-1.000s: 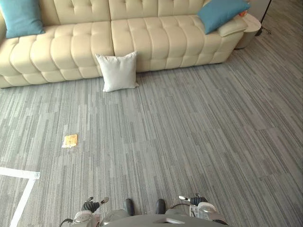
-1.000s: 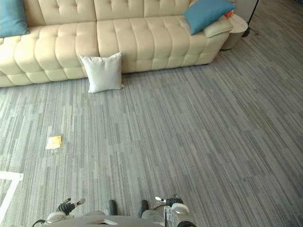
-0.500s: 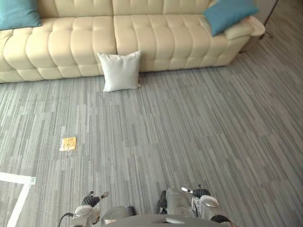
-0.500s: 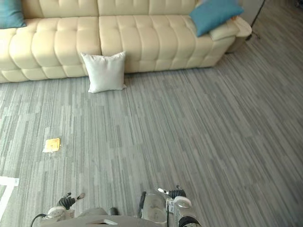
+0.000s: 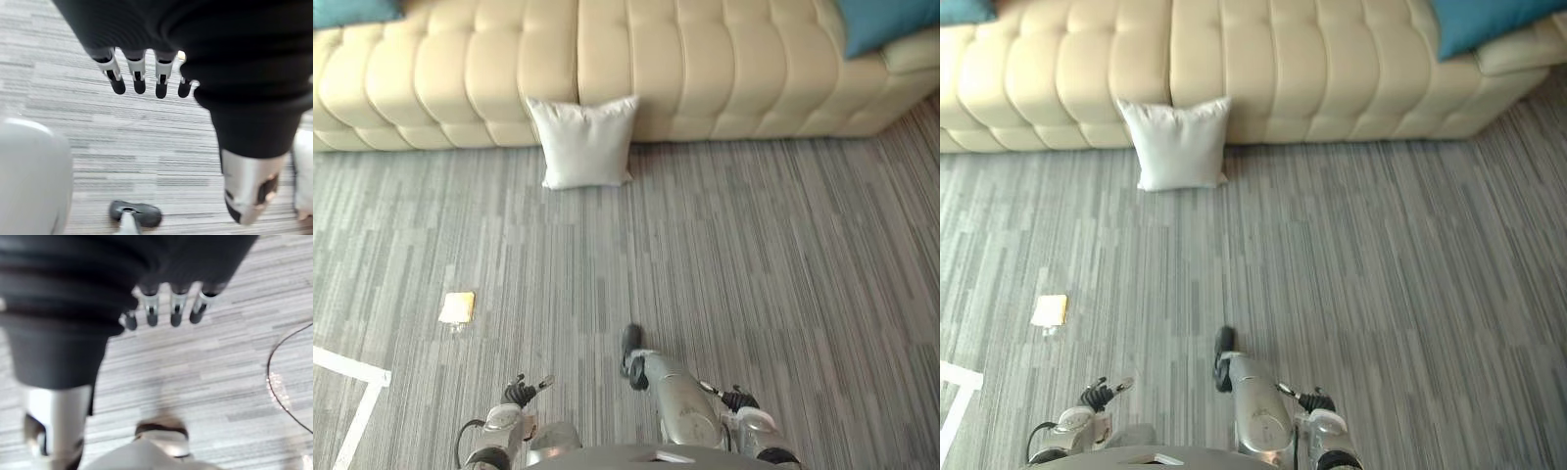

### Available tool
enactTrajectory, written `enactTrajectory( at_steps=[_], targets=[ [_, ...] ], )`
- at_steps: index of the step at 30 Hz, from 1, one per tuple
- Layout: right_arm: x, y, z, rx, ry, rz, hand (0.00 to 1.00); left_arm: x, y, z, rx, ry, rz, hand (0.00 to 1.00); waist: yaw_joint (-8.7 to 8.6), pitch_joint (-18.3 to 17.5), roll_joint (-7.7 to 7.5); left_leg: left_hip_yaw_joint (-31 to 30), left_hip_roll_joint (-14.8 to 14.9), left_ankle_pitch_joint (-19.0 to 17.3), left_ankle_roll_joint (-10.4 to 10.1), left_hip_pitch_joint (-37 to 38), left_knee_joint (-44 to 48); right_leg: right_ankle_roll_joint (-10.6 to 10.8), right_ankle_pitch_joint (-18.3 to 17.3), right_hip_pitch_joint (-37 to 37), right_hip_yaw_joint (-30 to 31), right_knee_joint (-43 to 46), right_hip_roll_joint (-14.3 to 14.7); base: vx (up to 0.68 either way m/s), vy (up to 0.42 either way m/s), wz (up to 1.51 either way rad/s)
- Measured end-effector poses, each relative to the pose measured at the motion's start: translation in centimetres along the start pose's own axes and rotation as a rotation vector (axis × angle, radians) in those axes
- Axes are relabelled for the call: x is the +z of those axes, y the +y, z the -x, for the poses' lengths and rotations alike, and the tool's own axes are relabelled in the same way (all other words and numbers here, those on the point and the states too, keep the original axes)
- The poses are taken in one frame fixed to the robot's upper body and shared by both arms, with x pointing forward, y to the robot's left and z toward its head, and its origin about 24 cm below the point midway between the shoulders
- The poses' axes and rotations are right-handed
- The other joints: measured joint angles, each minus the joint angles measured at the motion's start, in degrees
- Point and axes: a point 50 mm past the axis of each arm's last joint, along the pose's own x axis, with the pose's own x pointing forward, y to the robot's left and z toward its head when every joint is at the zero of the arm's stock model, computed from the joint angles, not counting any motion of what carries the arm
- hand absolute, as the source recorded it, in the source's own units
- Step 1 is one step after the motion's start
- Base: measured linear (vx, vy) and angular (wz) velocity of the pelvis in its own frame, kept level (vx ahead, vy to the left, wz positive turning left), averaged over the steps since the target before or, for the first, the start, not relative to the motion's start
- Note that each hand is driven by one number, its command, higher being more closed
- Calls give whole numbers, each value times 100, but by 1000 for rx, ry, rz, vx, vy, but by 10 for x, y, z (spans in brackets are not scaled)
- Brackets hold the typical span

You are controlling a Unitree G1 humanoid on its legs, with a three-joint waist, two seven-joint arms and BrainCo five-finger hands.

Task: Pick up cushions and gather them together orderly.

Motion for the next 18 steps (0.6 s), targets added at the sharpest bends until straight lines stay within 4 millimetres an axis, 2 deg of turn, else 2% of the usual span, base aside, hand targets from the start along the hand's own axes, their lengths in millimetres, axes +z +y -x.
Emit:
enactTrajectory(
  at_steps=[1, 2, 3, 6, 7, 9, 10, 11, 12, 14, 15, 16, 17, 18],
  targets=[
    [-2, -1, 1, -2, 0, 2, 0, 0, -1, 1, 5, -8, 34, 0, 88, -7, 16, 377, 330, -68, 150, -385, 688, 24, -127, 260, 21, -78, 107, 389, -125, -8],
    [-1, -1, 1, -2, -2, 2, 0, 1, 0, 1, 9, -16, 50, 0, 117, -6, 15, 533, 461, -114, 223, -568, 926, 39, -187, 374, 47, -117, 152, 345, -78, -23],
    [-1, -1, 1, -8, -5, -1, 0, 2, 3, 2, 22, -29, 82, 0, 251, -9, 10, 823, 670, -274, 331, -1049, 1159, 30, -295, 660, 111, -205, 192, 395, -53, -19],
    [-3, -3, 1, -15, 0, -28, 0, 8, 8, 2, 43, -59, 135, 0, 375, -8, -11, 1313, 786, -550, 544, -1678, 554, 132, -348, 1207, 157, -613, 164, 328, 3, -5],
    [-4, -3, 3, -16, -9, -38, 0, 10, 9, 2, 48, -67, 143, 0, 432, -27, -50, 1593, 773, -615, 612, -1811, -88, 243, -341, 1409, 179, -760, 103, 342, 50, -3],
    [-2, -1, 3, -11, -15, -46, 0, 11, 10, 2, 49, -70, 145, 0, 465, -41, -91, 1787, 665, -610, 619, -1947, -927, 355, -356, 1614, 208, -875, 5, 383, 103, -6],
    [0, 3, 3, -3, -17, -51, 0, 12, 9, 2, 46, -73, 146, 0, 542, -53, -137, 1861, 517, -526, 548, -1983, -1763, 474, -365, 1800, 274, -977, -104, 496, 173, -13],
    [0, 8, 3, 6, -18, -56, 0, 13, 7, 1, 42, -76, 147, 0, 590, -59, -164, 1850, 341, -291, 483, -1992, -2583, 612, -357, 1985, 300, -1096, -224, 422, 179, -16],
    [0, 10, 4, 11, -17, -58, 0, 13, 6, 1, 41, -75, 147, 0, 599, -78, -167, 1835, 278, -166, 475, -1995, -2899, 685, -362, 2048, 314, -1122, -279, 423, 235, -14],
    [-2, 17, 5, 18, -8, -63, 0, 9, 6, 2, 43, -60, 150, 0, 677, -185, -162, 1723, 112, 287, 472, -1966, -3752, 995, -508, 2253, 456, -1215, -419, 462, 316, -32],
    [-4, 19, 5, 22, 1, -64, 0, 5, 7, 1, 47, -43, 155, 0, 719, -266, -194, 1577, 40, 911, 578, -1920, -3827, 1187, -624, 2400, 597, -1274, -517, 502, 365, -46],
    [-5, 23, 6, 32, 3, -63, 0, 5, 9, 1, 49, -41, 156, 0, 716, -346, -224, 1519, -64, 1139, 759, -1903, -3723, 1303, -666, 2471, 654, -1282, -640, 617, 440, -38],
    [-9, 34, 8, 59, 20, -62, 0, 6, 14, 1, 59, -46, 150, 0, 684, -442, -467, 1574, -199, 733, 886, -1986, -3284, 1387, -679, 2509, 721, -1226, -862, 508, 342, -21],
    [-14, 37, 9, 68, 38, -61, 0, 7, 20, 0, 72, -48, 140, 0, 688, -517, -586, 1633, -234, 446, 959, -2000, -2938, 1389, -678, 2499, 755, -1036, -1004, 505, 334, -14]
  ],
)
